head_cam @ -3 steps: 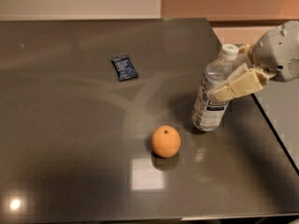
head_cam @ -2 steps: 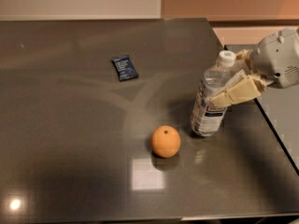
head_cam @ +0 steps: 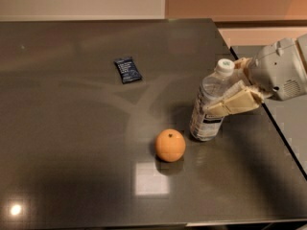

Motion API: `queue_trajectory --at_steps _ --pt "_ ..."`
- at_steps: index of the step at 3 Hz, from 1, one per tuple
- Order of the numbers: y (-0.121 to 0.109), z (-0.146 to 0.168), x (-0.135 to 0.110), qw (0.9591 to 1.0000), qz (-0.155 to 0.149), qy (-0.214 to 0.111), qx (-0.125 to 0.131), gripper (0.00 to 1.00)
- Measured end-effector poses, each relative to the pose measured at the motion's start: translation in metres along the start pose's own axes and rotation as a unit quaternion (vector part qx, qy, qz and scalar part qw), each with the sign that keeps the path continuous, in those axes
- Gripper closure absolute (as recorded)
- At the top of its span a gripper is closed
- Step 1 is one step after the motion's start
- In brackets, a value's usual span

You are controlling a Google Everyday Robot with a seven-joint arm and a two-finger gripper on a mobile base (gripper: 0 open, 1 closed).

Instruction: Move blue plastic bottle near orange

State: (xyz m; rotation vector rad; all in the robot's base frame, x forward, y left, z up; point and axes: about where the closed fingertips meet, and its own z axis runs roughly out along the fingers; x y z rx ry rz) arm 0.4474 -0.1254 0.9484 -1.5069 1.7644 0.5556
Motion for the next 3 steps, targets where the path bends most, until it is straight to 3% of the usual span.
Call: queue_trajectory --at_steps 1,2,3 --pt "0.0016 0.0048 0.0009 1.0 -0.004 -0.001 -0.002 0.12" --pt "0.0003 0.0097 0.0056 0.9999 0.001 0.0 -0.011 0.0" --pt "0.0003 0.0097 0.0056 0.9999 0.001 0.0 -0.011 0.0"
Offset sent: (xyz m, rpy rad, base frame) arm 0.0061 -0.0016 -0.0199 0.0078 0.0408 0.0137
